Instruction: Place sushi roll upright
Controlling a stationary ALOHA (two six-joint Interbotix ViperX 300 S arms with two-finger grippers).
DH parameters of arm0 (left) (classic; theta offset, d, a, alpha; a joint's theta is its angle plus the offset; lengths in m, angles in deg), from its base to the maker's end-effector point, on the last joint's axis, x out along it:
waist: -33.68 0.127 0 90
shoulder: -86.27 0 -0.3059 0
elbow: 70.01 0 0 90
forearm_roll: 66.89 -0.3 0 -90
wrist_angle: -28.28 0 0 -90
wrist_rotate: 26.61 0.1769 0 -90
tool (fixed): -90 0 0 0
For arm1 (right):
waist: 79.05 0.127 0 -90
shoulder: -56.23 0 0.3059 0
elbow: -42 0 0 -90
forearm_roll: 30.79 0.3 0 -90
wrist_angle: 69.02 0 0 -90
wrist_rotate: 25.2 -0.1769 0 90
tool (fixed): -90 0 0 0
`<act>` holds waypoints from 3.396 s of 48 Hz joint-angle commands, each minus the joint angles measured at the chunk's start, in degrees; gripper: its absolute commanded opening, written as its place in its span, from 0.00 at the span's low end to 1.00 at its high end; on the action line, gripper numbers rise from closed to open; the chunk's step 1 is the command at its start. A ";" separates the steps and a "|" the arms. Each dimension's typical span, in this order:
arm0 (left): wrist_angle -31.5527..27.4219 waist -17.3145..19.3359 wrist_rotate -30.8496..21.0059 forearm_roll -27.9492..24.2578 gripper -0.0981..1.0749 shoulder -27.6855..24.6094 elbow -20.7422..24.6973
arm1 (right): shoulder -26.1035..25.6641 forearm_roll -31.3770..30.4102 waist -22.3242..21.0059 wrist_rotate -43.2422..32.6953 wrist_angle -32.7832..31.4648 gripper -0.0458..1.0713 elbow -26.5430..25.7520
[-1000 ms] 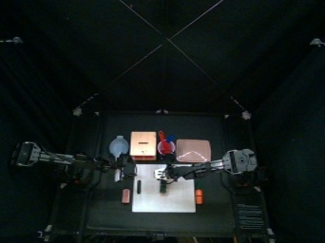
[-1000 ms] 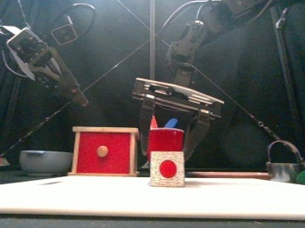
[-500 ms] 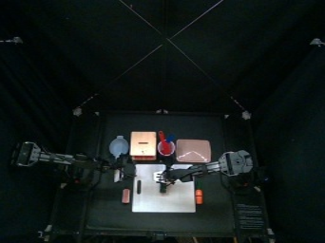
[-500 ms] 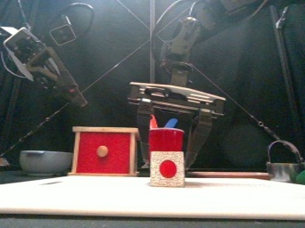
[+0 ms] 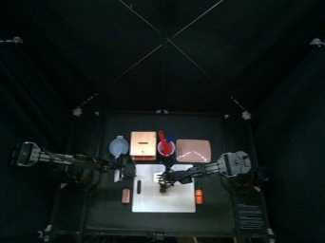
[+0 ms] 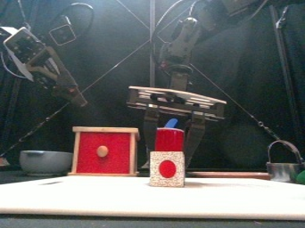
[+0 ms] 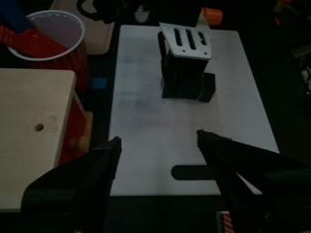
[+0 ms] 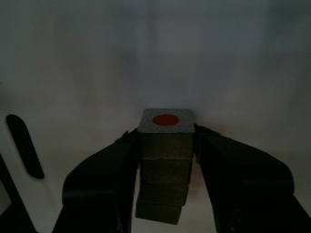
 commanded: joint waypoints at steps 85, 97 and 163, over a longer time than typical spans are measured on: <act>2.99 2.90 0.00 11.69 0.92 0.00 4.66 | -21.62 -94.31 16.96 -31.73 9.67 0.61 31.29; 2.90 3.87 0.00 12.57 0.92 0.09 5.27 | -18.72 -100.63 20.57 -42.45 -0.62 0.61 34.54; 1.93 4.92 0.09 14.85 0.92 0.00 4.22 | -4.92 -94.39 22.85 -45.09 -7.21 0.86 29.36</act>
